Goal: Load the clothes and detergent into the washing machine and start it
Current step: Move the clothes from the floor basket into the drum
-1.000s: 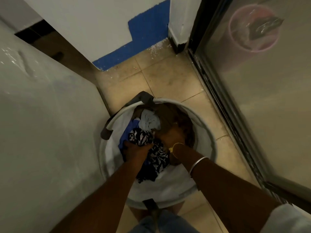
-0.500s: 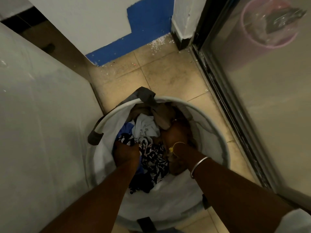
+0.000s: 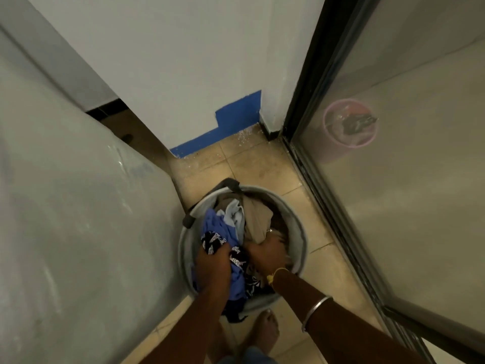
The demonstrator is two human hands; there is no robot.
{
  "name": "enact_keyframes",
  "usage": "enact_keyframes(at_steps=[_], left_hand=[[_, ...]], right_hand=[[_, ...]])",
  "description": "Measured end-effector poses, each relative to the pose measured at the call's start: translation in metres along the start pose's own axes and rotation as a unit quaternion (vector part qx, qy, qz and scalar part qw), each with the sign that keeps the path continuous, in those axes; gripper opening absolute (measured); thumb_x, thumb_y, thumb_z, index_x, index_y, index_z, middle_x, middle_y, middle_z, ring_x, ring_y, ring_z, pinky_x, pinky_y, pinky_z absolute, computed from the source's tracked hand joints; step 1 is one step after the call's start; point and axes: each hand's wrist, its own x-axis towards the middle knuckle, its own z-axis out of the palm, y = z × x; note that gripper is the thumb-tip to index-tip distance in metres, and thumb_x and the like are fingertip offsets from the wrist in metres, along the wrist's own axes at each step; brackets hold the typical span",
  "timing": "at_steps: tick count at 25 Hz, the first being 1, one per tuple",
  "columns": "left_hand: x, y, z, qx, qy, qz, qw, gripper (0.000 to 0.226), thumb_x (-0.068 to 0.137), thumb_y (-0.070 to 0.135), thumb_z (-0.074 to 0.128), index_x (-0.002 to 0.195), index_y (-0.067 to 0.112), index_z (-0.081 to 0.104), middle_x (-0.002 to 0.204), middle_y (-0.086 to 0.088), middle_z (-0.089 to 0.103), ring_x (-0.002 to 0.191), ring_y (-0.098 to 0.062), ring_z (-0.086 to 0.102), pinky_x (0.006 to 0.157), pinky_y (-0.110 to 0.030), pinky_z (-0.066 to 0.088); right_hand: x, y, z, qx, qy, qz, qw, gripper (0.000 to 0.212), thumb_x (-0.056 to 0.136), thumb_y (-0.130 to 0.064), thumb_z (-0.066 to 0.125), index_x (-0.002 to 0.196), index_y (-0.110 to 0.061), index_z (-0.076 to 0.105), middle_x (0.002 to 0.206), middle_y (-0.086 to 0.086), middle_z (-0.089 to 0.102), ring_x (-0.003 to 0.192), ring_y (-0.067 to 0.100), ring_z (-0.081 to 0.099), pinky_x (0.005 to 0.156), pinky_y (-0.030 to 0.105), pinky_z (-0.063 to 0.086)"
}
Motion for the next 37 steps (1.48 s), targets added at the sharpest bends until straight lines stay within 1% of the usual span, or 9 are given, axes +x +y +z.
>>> enact_keyframes(at_steps=[8, 11, 14, 20, 23, 27, 29, 33, 37], left_hand=[[-0.133, 0.087, -0.112, -0.05, -0.005, 0.012, 0.999, 0.006, 0.094, 0.017, 0.063, 0.093, 0.011, 0.062, 0.073, 0.006, 0.054, 0.065, -0.008, 0.048, 0.074, -0.033, 0.037], [-0.168, 0.109, -0.155, -0.12, -0.029, 0.023, 0.992, 0.021, 0.084, 0.019, 0.07, 0.099, 0.005, 0.067, 0.083, -0.004, 0.068, 0.076, -0.024, 0.066, 0.077, -0.04, 0.055], [-0.205, 0.138, -0.199, -0.15, -0.042, 0.052, 0.987, 0.018, 0.075, 0.027, 0.071, 0.09, 0.017, 0.067, 0.089, -0.007, 0.073, 0.089, -0.033, 0.071, 0.086, -0.051, 0.059], [-0.273, 0.206, -0.325, -0.238, -0.05, 0.161, 0.956, 0.007, 0.071, 0.017, 0.068, 0.074, 0.013, 0.063, 0.073, -0.009, 0.067, 0.072, -0.03, 0.065, 0.071, -0.042, 0.055], [-0.274, 0.224, -0.406, -0.273, -0.006, 0.172, 0.947, 0.008, 0.067, 0.016, 0.068, 0.065, 0.011, 0.061, 0.064, -0.009, 0.066, 0.06, -0.025, 0.065, 0.062, -0.039, 0.051], [-0.245, 0.221, -0.515, -0.304, 0.04, 0.194, 0.932, 0.015, 0.081, 0.005, 0.063, 0.067, 0.009, 0.057, 0.048, 0.005, 0.059, 0.04, -0.007, 0.053, 0.043, -0.017, 0.042], [-0.228, 0.21, -0.563, -0.337, 0.066, 0.174, 0.923, 0.011, 0.079, 0.003, 0.062, 0.07, 0.009, 0.059, 0.052, 0.0, 0.06, 0.043, -0.012, 0.055, 0.042, -0.018, 0.043], [-0.17, 0.175, -0.63, -0.369, 0.089, 0.114, 0.918, 0.005, 0.073, 0.01, 0.066, 0.074, 0.006, 0.063, 0.062, -0.008, 0.064, 0.056, -0.023, 0.059, 0.058, -0.029, 0.049], [-0.089, 0.151, -0.657, -0.394, 0.136, 0.064, 0.907, 0.032, 0.097, 0.005, 0.049, 0.066, 0.014, 0.047, 0.031, 0.015, 0.047, 0.071, -0.014, 0.057, 0.044, -0.006, 0.04]], right_hand=[[-0.133, -0.087, -0.054, 0.047, -0.021, -0.062, 0.997, 0.027, 0.072, -0.02, 0.079, 0.098, -0.019, 0.072, 0.089, -0.005, 0.074, 0.085, 0.018, 0.07, 0.08, 0.04, 0.059], [-0.183, -0.133, -0.065, 0.091, -0.037, -0.108, 0.989, 0.028, 0.069, -0.015, 0.077, 0.097, -0.02, 0.074, 0.09, -0.004, 0.077, 0.086, 0.018, 0.073, 0.08, 0.044, 0.061], [-0.234, -0.18, -0.078, 0.139, -0.056, -0.159, 0.976, 0.03, 0.068, -0.01, 0.074, 0.098, -0.015, 0.076, 0.093, 0.002, 0.078, 0.087, 0.023, 0.074, 0.08, 0.05, 0.061], [-0.349, -0.293, -0.088, 0.192, -0.075, -0.289, 0.935, 0.025, 0.076, 0.01, 0.071, 0.09, -0.01, 0.074, 0.087, 0.009, 0.077, 0.081, 0.029, 0.075, 0.073, 0.05, 0.062], [-0.402, -0.347, -0.055, 0.192, -0.102, -0.365, 0.905, 0.021, 0.077, 0.01, 0.071, 0.09, -0.007, 0.073, 0.084, 0.007, 0.077, 0.079, 0.024, 0.075, 0.07, 0.039, 0.062], [-0.455, -0.395, 0.036, 0.213, -0.149, -0.404, 0.877, 0.015, 0.075, -0.001, 0.074, 0.089, 0.001, 0.072, 0.083, 0.017, 0.075, 0.078, 0.036, 0.073, 0.068, 0.054, 0.06], [-0.473, -0.405, 0.089, 0.227, -0.185, -0.39, 0.873, 0.016, 0.071, -0.004, 0.074, 0.088, -0.003, 0.073, 0.086, 0.017, 0.075, 0.082, 0.037, 0.073, 0.07, 0.055, 0.06], [-0.491, -0.408, 0.18, 0.218, -0.229, -0.365, 0.876, 0.022, 0.072, -0.002, 0.079, 0.094, -0.002, 0.072, 0.09, 0.011, 0.077, 0.084, 0.024, 0.074, 0.075, 0.038, 0.062], [-0.485, -0.404, 0.253, 0.173, -0.236, -0.344, 0.892, 0.015, 0.072, -0.008, 0.082, 0.081, -0.014, 0.071, 0.081, 0.003, 0.075, 0.076, 0.016, 0.072, 0.068, 0.031, 0.059]])
